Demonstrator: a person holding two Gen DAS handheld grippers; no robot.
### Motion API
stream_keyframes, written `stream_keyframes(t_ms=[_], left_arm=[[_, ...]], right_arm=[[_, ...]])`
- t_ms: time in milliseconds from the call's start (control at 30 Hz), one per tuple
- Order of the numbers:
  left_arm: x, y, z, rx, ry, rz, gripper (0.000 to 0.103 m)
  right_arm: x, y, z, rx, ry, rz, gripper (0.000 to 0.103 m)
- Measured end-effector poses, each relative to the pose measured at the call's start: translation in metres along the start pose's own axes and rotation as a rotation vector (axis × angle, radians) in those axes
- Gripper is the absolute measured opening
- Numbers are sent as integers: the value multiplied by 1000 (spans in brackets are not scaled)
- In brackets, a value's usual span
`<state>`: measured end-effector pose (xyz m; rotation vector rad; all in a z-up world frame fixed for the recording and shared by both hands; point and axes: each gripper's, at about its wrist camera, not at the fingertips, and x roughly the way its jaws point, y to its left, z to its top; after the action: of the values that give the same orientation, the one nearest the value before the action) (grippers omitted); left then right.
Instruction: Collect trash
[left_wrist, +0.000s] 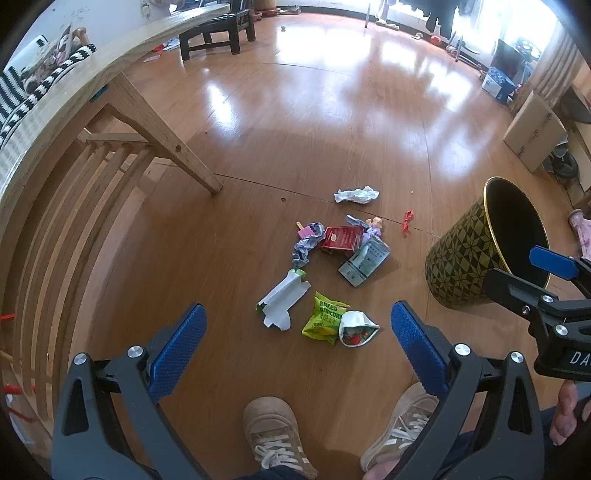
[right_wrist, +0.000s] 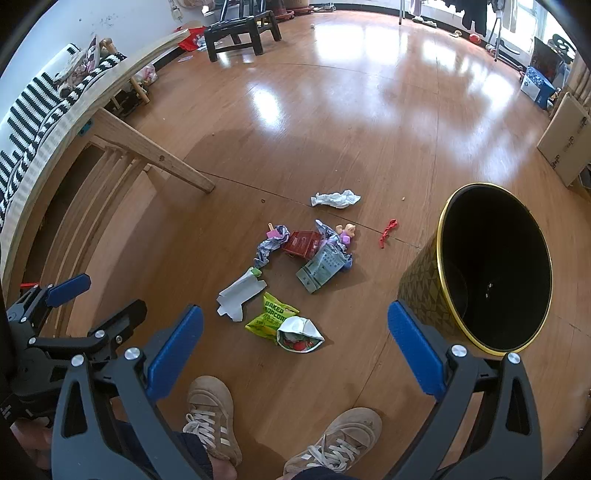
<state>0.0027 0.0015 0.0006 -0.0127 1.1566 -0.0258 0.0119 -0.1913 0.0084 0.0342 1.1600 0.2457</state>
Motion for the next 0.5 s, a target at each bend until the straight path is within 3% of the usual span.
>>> stream_keyframes(t_ms=[500], left_arm=[[0, -1, 0, 0, -1, 0, 97]], right_arm=[[1, -1, 0, 2, 0, 2, 96]])
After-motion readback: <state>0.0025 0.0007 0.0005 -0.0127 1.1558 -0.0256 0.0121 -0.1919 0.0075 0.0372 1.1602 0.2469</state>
